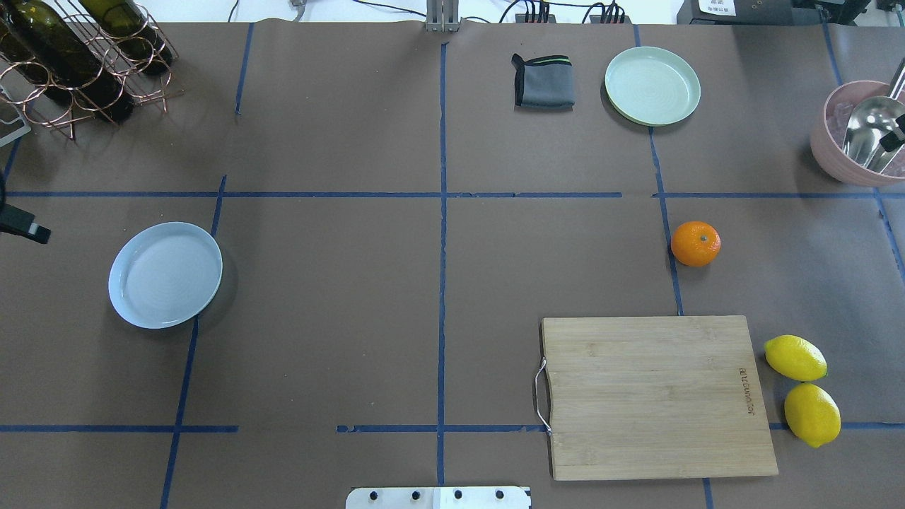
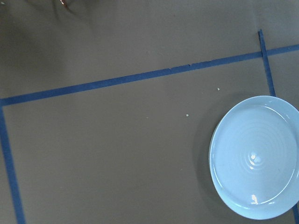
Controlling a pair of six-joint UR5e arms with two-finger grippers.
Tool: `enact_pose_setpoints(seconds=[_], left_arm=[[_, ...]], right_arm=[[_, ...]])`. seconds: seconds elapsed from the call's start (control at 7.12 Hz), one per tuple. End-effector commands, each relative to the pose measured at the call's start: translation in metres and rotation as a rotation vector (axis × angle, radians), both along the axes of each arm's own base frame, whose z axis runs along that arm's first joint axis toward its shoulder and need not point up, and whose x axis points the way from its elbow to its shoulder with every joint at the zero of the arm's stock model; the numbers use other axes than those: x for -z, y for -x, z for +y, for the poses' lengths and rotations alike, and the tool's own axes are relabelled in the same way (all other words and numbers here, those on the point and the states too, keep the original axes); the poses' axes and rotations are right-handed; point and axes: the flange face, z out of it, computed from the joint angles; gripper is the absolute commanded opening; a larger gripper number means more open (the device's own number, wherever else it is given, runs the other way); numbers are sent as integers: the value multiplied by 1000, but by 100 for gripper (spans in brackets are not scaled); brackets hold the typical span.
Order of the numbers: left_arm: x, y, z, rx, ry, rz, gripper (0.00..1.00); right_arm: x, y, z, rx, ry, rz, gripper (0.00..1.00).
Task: Pick orange to plate
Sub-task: 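Push the light blue plate toward the table center with the left gripper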
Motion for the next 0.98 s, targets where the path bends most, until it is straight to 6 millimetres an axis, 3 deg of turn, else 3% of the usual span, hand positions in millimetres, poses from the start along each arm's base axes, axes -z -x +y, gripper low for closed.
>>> enact_pose_setpoints(seconds=[0.0, 0.28, 0.42, 0.7, 0.84], left_arm=[[8, -69, 16, 62, 41, -42, 96], [-2, -84, 11, 53, 49, -60, 82], [-4, -94, 3, 48, 52, -64, 82], [-10, -111, 8, 15, 59, -73, 78], [-14, -119, 3, 9, 65, -78, 71]], right_arm=[[0, 0, 0, 0, 0, 0, 100], [-1, 0, 1, 0, 4, 0, 100], [-2, 1, 1, 3, 4, 1, 100], [-2, 1, 1, 3, 4, 1, 100], [-3, 1, 1, 3, 4, 1, 100]])
